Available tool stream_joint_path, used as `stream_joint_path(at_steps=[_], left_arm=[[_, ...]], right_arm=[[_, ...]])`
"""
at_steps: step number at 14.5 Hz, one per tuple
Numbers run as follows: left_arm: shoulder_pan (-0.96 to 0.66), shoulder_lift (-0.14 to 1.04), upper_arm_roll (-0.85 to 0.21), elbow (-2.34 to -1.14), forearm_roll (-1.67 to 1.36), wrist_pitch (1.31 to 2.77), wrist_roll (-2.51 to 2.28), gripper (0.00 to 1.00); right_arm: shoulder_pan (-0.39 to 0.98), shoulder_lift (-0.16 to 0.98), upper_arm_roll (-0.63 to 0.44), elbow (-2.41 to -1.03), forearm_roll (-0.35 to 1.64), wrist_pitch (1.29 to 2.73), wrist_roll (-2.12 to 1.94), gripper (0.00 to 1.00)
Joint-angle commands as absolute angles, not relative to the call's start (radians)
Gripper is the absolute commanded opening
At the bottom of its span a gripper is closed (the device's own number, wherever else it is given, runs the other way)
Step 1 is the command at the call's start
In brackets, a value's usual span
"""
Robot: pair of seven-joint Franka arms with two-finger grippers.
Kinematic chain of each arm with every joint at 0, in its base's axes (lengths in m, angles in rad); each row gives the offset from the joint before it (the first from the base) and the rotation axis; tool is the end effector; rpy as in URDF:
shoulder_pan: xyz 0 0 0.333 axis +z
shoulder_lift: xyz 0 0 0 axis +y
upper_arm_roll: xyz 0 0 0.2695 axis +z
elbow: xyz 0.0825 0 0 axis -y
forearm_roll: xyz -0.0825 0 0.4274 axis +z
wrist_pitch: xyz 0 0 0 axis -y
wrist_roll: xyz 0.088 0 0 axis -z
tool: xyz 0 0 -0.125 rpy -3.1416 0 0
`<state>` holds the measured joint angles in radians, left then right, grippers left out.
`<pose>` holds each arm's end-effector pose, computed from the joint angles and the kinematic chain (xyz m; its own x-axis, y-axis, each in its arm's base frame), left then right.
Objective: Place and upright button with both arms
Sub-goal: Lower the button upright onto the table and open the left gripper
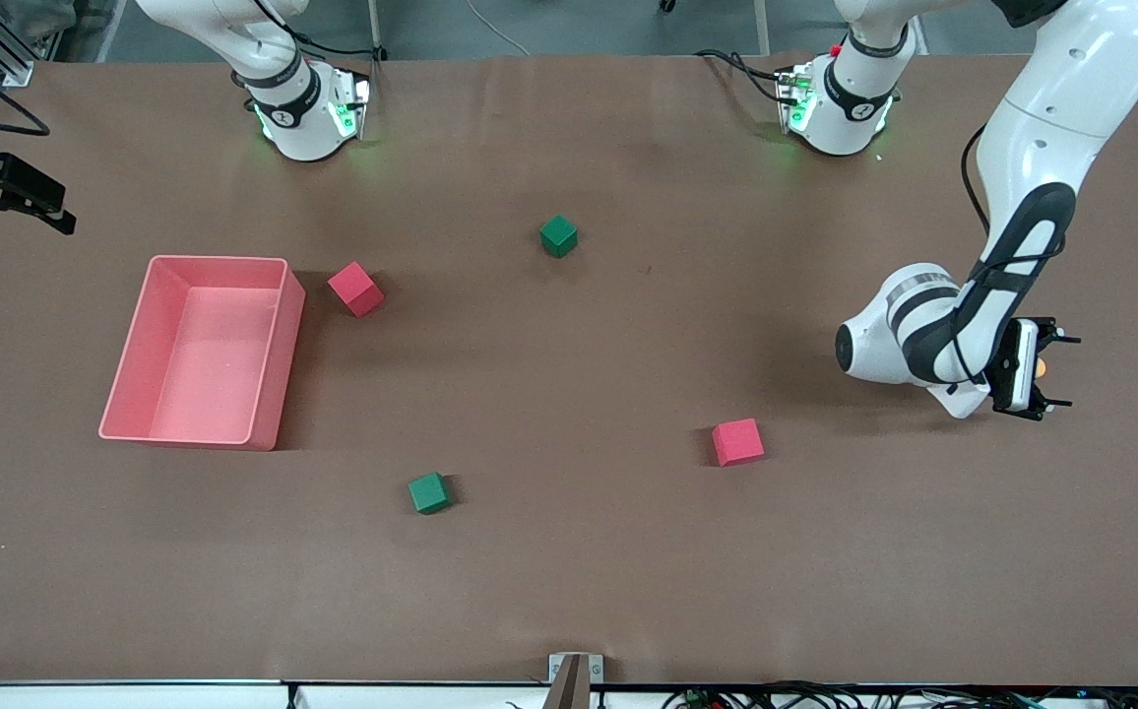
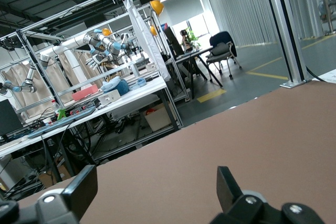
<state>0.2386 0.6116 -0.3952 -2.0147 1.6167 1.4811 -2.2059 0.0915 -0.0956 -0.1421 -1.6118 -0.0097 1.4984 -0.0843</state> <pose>0.5609 0.0340 0.1077 0.3814 0.0823 0.9208 0.9208 -0.1218 -0.3705 0.5637 -0.0329 0.5877 0.9993 0.0339 -0.0184 0.0338 -0.9994 -0.0054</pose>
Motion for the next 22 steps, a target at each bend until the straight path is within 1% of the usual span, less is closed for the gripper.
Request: stream_joint_path(at_steps=[1, 4, 6, 10, 15, 18, 22], left_arm=[[0.255, 0.546, -0.417, -1.999, 1.54, 1.557, -2.094, 1.0], [0.276, 0.474, -0.419, -1.98, 1.471, 1.658, -1.944, 1.0], [0.285, 0.445, -0.419, -1.945, 1.405, 1.706, -1.838, 1.0], [0.285, 0.405, -0.43, -1.817, 1.139, 1.752, -1.523, 1.0], [0.282, 0.361, -0.428, -1.608, 0.702, 1.74, -1.087, 1.0], [0.29, 0.319, -0.423, -1.575, 0.505, 1.704, -0.893, 1.0], [0.311, 0.259, -0.425, -1.568, 0.319, 1.658, -0.637, 1.0]], right_arm=[[0.083, -0.109, -0.137, -1.628, 0.006, 1.505, -0.094, 1.0], [0.084, -0.11, -0.137, -1.628, 0.006, 1.503, -0.094, 1.0], [0.084, -0.109, -0.137, -1.628, 0.006, 1.503, -0.094, 1.0], [0.081, -0.11, -0.138, -1.628, 0.006, 1.503, -0.094, 1.0], [0.078, -0.11, -0.137, -1.628, 0.006, 1.502, -0.094, 1.0], [0.068, -0.109, -0.135, -1.625, 0.006, 1.506, -0.094, 1.0], [0.063, -0.109, -0.129, -1.623, 0.006, 1.508, -0.094, 1.0]])
